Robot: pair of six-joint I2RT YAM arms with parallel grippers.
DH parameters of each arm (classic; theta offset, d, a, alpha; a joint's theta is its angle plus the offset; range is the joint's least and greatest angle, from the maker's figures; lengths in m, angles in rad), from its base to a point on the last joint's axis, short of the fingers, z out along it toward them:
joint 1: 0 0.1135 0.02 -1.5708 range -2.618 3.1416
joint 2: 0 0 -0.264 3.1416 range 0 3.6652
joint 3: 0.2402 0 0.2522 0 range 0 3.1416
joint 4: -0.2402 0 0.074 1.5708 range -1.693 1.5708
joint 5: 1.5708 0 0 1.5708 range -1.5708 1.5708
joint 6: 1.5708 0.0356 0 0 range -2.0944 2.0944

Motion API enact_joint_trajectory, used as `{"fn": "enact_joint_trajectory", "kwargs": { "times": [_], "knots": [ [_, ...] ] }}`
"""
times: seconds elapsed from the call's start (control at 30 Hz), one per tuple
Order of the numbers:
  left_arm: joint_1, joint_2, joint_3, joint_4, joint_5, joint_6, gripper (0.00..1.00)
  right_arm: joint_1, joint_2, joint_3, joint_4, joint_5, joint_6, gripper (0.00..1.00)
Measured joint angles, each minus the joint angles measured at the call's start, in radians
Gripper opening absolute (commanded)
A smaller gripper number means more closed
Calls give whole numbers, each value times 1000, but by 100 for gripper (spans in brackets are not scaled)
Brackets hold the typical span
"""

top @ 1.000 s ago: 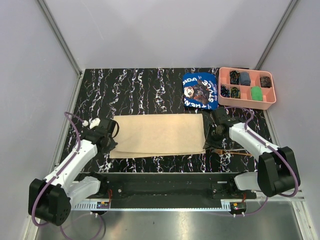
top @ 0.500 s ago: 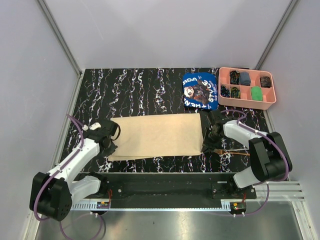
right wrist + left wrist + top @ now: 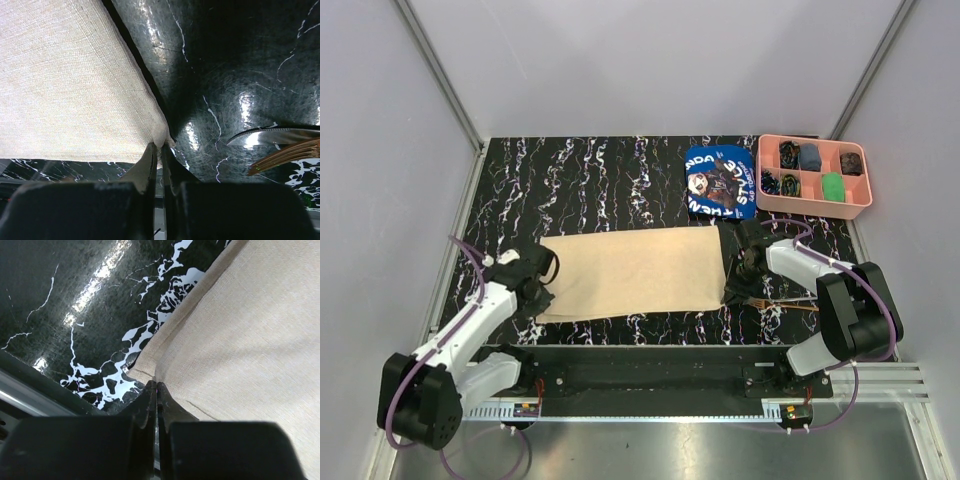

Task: Fold the napkin into a case and place the utensils inside
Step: Smooth out the rectangle-folded napkin at the center of the board.

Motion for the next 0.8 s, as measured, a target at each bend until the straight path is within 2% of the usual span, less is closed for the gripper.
{"fn": "enact_joint_trajectory", "kwargs": {
  "times": [0.2,0.33,0.6,0.8],
  "knots": [
    [-2,-51,52,-58,1,-28,0,0,0,0,2,0,10,1],
    [-9,-40,26,-83,6,-67,0,0,0,0,2,0,14,2],
    [-18,110,17,-93,-13,-119,0,0,0,0,8,-3,15,2],
    [-18,140,5,-76,-8,-129,0,0,5,4,8,-5,16,8]
  ]
}}
